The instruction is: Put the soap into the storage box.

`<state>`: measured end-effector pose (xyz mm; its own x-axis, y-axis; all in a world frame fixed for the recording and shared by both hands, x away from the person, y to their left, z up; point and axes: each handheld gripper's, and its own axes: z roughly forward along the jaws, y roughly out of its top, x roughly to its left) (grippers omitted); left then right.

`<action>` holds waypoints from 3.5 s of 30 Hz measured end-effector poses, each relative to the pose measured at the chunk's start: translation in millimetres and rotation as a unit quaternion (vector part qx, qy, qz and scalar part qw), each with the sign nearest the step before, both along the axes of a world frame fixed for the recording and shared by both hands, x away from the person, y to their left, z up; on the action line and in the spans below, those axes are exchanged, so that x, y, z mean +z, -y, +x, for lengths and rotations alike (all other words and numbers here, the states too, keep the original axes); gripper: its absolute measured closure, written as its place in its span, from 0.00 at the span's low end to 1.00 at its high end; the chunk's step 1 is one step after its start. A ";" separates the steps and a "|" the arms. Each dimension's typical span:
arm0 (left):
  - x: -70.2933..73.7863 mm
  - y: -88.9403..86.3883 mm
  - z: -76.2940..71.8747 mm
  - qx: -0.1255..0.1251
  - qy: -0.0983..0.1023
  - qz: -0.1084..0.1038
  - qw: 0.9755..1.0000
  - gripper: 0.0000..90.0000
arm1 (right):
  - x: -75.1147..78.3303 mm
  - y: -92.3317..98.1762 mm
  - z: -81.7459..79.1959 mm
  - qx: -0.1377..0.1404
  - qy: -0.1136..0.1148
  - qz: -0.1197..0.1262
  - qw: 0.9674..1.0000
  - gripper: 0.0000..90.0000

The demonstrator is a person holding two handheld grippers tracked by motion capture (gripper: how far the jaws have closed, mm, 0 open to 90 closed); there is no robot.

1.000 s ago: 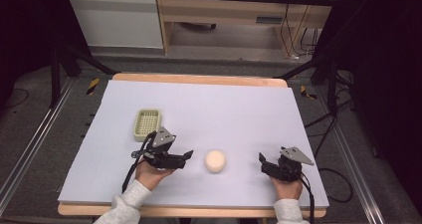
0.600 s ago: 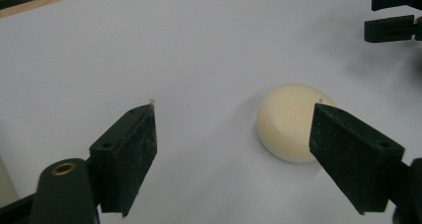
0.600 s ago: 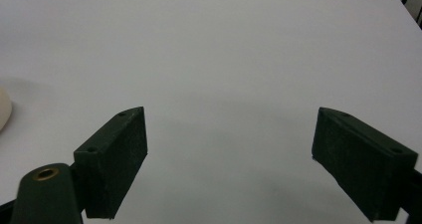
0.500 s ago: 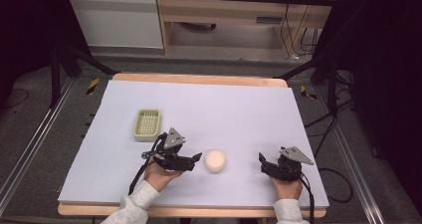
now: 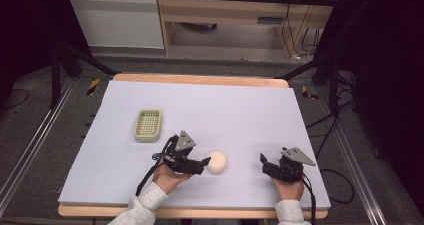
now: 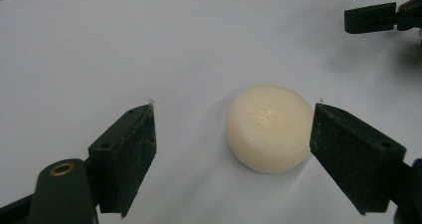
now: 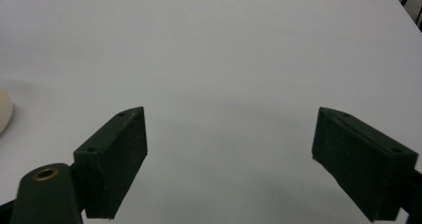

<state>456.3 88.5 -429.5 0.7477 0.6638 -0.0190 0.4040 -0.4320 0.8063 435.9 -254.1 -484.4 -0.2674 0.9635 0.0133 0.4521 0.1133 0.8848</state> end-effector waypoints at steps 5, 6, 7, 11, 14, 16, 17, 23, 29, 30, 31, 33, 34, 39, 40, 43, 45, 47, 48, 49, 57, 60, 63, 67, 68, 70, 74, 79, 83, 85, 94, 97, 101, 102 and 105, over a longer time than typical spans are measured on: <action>-1.1 4.0 -0.1 -0.003 -0.003 0.004 1.000 0.20 | 0.0 -0.2 -0.1 0.000 0.000 -0.001 1.000 0.16; -1.6 5.0 -0.3 -0.003 -0.001 0.005 1.000 0.19 | 0.0 -0.1 0.0 0.000 0.000 -0.001 1.000 0.16; -2.0 5.9 -0.2 -0.004 -0.001 0.008 1.000 0.19 | 0.0 -0.2 0.0 0.000 -0.001 0.000 1.000 0.16; -4.8 9.7 0.1 -0.008 -0.005 0.011 1.000 0.19 | 0.0 -0.4 0.0 0.000 -0.002 0.000 1.000 0.16; -6.2 12.2 0.0 -0.009 -0.006 0.012 1.000 0.18 | 0.0 -0.4 0.0 0.001 -0.002 0.000 1.000 0.16; -7.8 15.9 -0.5 -0.011 -0.007 0.014 1.000 0.18 | 0.0 -0.6 0.0 0.000 -0.002 -0.002 1.000 0.16; -8.2 17.1 -0.6 -0.012 -0.007 0.016 1.000 0.18 | 0.0 -0.6 0.0 0.000 -0.002 -0.002 1.000 0.16; -10.7 22.6 -0.9 -0.015 -0.009 0.021 1.000 0.17 | -0.2 -0.7 0.3 -0.001 -0.002 -0.004 1.000 0.16; -15.0 29.1 -0.3 -0.019 -0.014 0.025 0.999 0.17 | 0.0 -0.9 0.0 0.000 -0.003 -0.003 1.000 0.16; -15.8 30.3 0.0 -0.019 -0.014 0.026 0.999 0.17 | 0.0 -0.8 0.1 -0.001 -0.004 -0.003 1.000 0.16; -16.6 31.5 0.1 -0.019 -0.015 0.026 0.999 0.16 | 0.0 -0.8 0.2 0.000 -0.003 -0.003 1.000 0.16; -18.0 33.2 0.6 -0.020 -0.016 0.026 0.999 0.16 | 0.0 -0.8 0.1 0.000 -0.003 -0.003 1.000 0.16; -18.0 33.2 0.6 -0.020 -0.016 0.026 0.999 0.16 | 0.0 -0.9 0.1 0.000 -0.003 -0.003 1.000 0.16; -21.8 37.2 1.8 -0.020 -0.018 0.033 0.999 0.16 | -0.1 -0.8 0.3 0.000 -0.003 -0.004 1.000 0.16; -22.4 37.8 1.9 -0.019 -0.017 0.034 0.999 0.16 | -0.1 -0.9 0.2 0.000 -0.003 -0.004 1.000 0.16; -24.1 40.1 2.2 -0.019 -0.018 0.035 0.999 0.16 | -0.1 -0.9 0.2 0.000 -0.003 -0.004 1.000 0.16; -25.0 41.5 2.5 -0.020 -0.017 0.039 0.999 0.16 | -0.1 -0.9 0.2 0.000 -0.003 -0.004 1.000 0.16; -26.2 43.0 2.8 -0.021 -0.018 0.042 0.999 0.16 | -0.1 -0.9 0.2 0.000 -0.003 -0.004 1.000 0.16; -26.9 43.9 2.8 -0.020 -0.019 0.043 0.999 0.16 | -0.1 -0.9 0.3 0.000 -0.003 -0.004 1.000 0.16; -27.3 44.4 3.2 -0.020 -0.018 0.046 0.999 0.16 | -0.1 -0.8 0.3 0.000 -0.003 -0.003 1.000 0.16; -31.5 47.4 6.1 -0.021 -0.023 0.053 0.998 0.16 | -0.1 -0.7 0.5 0.000 -0.004 -0.003 1.000 0.17; -32.4 48.4 6.6 -0.021 -0.026 0.052 0.998 0.16 | -0.1 -0.8 0.4 0.000 -0.004 -0.003 1.000 0.17; -34.9 50.2 7.9 -0.024 -0.029 0.055 0.998 0.16 | -0.1 -0.7 0.4 0.000 -0.004 -0.003 1.000 0.17; -37.4 51.8 9.6 -0.025 -0.034 0.057 0.997 0.17 | -0.1 -0.8 0.3 -0.001 -0.003 -0.003 1.000 0.17; -37.4 51.8 9.6 -0.025 -0.034 0.057 0.997 0.17 | -0.1 -0.8 0.4 0.000 -0.004 -0.003 1.000 0.17; -38.8 53.3 10.0 -0.027 -0.037 0.059 0.997 0.18 | -0.1 -0.7 0.5 0.000 -0.004 -0.003 1.000 0.17; -40.0 54.4 10.8 -0.027 -0.042 0.056 0.997 0.20 | -0.1 -0.8 0.4 0.000 -0.004 -0.003 1.000 0.17; -42.7 56.0 12.3 -0.030 -0.047 0.061 0.997 0.21 | -0.1 -0.8 0.4 0.000 -0.004 -0.003 1.000 0.17; -44.3 56.8 13.1 -0.030 -0.049 0.064 0.996 0.22 | -0.1 -0.9 0.3 0.000 -0.004 -0.004 1.000 0.17; -44.7 57.2 13.1 -0.032 -0.049 0.065 0.996 0.23 | -0.1 -0.8 0.4 0.000 -0.004 -0.004 1.000 0.17; -46.1 58.6 13.3 -0.032 -0.049 0.067 0.996 0.25 | -0.2 -0.8 0.5 0.000 -0.004 -0.004 1.000 0.17; -46.2 58.8 13.2 -0.033 -0.047 0.068 0.996 0.25 | -0.1 -0.9 0.5 0.001 -0.004 -0.004 1.000 0.17; -46.2 59.0 13.0 -0.033 -0.045 0.067 0.996 0.25 | -0.1 -0.9 0.5 0.001 -0.004 -0.004 1.000 0.17; -46.2 59.0 13.0 -0.033 -0.045 0.067 0.996 0.25 | -0.1 -0.9 0.5 0.001 -0.004 -0.004 1.000 0.17; -45.7 58.3 13.3 -0.031 -0.042 0.072 0.996 0.25 | -0.1 -0.9 0.5 0.001 -0.004 -0.004 1.000 0.17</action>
